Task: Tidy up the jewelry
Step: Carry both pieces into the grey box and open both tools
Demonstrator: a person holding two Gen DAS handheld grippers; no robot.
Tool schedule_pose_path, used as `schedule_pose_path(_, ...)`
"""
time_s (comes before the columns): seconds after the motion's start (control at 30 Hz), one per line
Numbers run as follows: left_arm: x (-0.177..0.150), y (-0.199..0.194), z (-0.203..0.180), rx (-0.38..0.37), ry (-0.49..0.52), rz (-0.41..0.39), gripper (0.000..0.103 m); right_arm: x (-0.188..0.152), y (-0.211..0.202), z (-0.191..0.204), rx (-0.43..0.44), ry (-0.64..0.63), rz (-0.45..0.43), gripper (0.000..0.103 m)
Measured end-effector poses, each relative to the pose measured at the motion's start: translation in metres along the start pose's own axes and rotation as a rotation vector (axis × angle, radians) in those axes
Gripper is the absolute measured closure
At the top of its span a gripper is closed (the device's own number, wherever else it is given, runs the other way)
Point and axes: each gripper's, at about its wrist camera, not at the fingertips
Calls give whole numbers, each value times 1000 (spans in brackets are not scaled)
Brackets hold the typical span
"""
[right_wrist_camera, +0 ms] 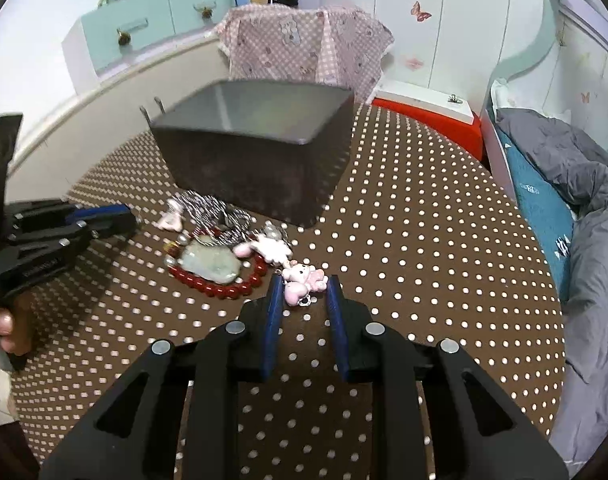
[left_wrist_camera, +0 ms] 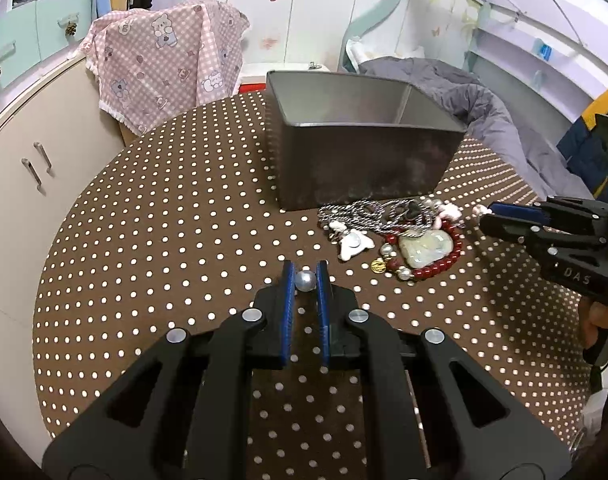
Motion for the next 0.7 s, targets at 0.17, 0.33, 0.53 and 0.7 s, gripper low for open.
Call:
schedule_pose_path(0.17, 11, -25, 2, -16, -14, -57, 92, 15, -29, 2, 20, -3, -63, 82)
schedule_pose_path(0.33, 33, -56, 3, -27, -15, -143, 92, 41, -57, 8, 55, -19, -145, 82)
schedule_pose_path(0.53, 75, -92, 11, -35, -22, -257, 92, 84, -85, 10, 74, -49, -241, 82)
schedule_pose_path(0.7, 113, -99, 7, -35, -18, -305, 92, 118, -93, 17, 88, -74, -286, 82)
Point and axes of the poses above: each gripper's, at about its wrist camera, not at the fingertips, and y roughly the way its jaws point, z to its left, x to its top, and after that the axes turned 9 degrees about x, right-handed
